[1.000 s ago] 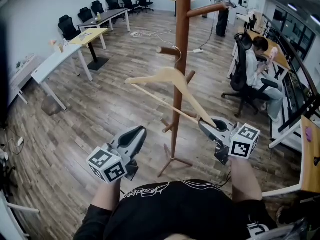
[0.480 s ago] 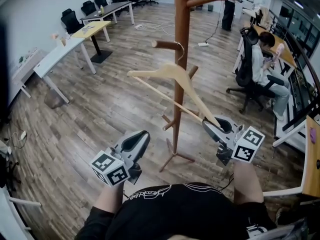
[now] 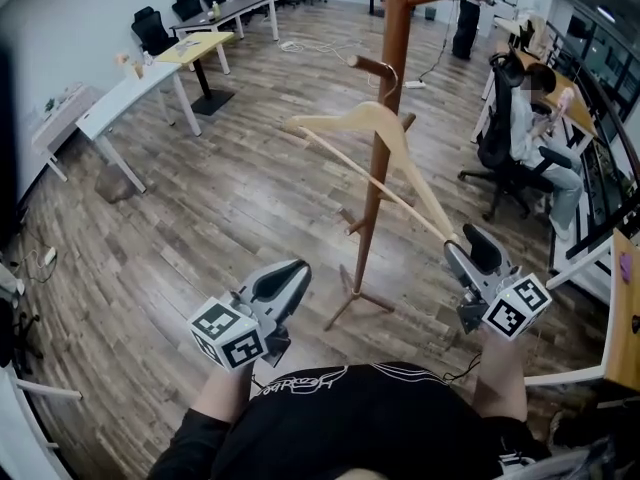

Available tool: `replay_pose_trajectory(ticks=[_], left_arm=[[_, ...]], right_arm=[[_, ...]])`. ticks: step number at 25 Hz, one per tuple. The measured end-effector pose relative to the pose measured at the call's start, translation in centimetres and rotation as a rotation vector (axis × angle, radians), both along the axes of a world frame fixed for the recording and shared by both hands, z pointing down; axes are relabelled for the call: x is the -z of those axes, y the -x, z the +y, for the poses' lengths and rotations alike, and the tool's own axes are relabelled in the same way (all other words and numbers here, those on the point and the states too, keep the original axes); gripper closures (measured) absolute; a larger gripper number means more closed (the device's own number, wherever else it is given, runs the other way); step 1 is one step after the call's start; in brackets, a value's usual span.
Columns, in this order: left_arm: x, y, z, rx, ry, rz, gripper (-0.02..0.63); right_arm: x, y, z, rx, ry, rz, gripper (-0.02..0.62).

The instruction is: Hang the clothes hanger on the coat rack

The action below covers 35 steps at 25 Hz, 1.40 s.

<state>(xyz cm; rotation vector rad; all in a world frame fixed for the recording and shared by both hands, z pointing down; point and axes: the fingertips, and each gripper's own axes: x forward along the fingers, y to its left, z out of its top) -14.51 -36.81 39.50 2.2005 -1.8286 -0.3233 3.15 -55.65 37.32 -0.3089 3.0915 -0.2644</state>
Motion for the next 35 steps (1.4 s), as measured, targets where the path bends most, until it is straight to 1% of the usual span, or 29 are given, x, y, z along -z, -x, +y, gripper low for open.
replay_pose_trajectory(ticks=[2,5,7,9,10,11,12,14,15,18,20,22,25,28,35], left_arm=[[0.2,-0.7,1.9,-0.012,-0.004,-0.004,0.574],[1.1,-2.2,4.8,-0.032,-0.011,-0.015,0.574],[1.6,-3.5,6.8,-0.047,-0.019,-0.017,0.574],[1.8,-4.7,9.1,-0.06,-0.028,-0.017,0.574],[1.7,-5.4,10.4,-0.067,-0.031,-0.017,0.574],[1.7,-6.1,11.7,-0.073,-0.034,-0.017,0.574],[1.6,-6.8,13.0,-0.078,-0.036,-0.017,0.574],[1.5,-8.1,15.6,-0.089,-0.037,-0.016,0.574],[1.6,-8.8,16.8,-0.097,-0.037,-0.017,0.574],[1.9,-10.4,19.7,-0.11,-0.044,-0.005,0.574],[2.1,-11.3,21.3,-0.103,-0.056,0.0,0.574],[2.3,-12.3,22.5,-0.105,-0.058,-0.005,0.574],[2.4,-13.9,23.8,-0.126,-0.051,-0.027,0.574],[2.4,-15.4,24.8,-0.151,-0.055,-0.044,0.574],[2.7,-16.3,25.8,-0.148,-0.061,-0.058,0.574]], right_arm=[[0.2,-1.7,1.7,-0.047,-0.017,0.008,0.339],[1.3,-4.2,5.2,-0.073,0.017,-0.035,0.341],[1.5,-5.3,8.5,-0.054,0.041,-0.043,0.342],[1.1,-5.7,12.7,-0.012,0.059,-0.034,0.342],[0.9,-5.9,14.7,0.0,0.059,-0.028,0.366],[0.7,-6.1,16.7,0.006,0.051,-0.022,0.427],[0.6,-6.3,18.6,0.014,0.043,-0.021,0.46],[0.7,-6.6,22.8,0.062,0.052,-0.035,0.52],[0.8,-6.6,25.0,0.104,0.067,-0.048,0.534],[0.8,-6.6,30.7,0.237,0.106,-0.066,0.545],[0.4,-6.8,33.5,0.29,0.115,-0.054,0.546],[-0.1,-7.0,35.8,0.323,0.108,-0.034,0.546],[-0.6,-7.4,38.4,0.345,0.077,-0.008,0.552],[-0.7,-8.1,39.4,0.326,0.043,0.0,0.555],[-0.7,-8.5,39.9,0.329,0.068,0.01,0.555]])
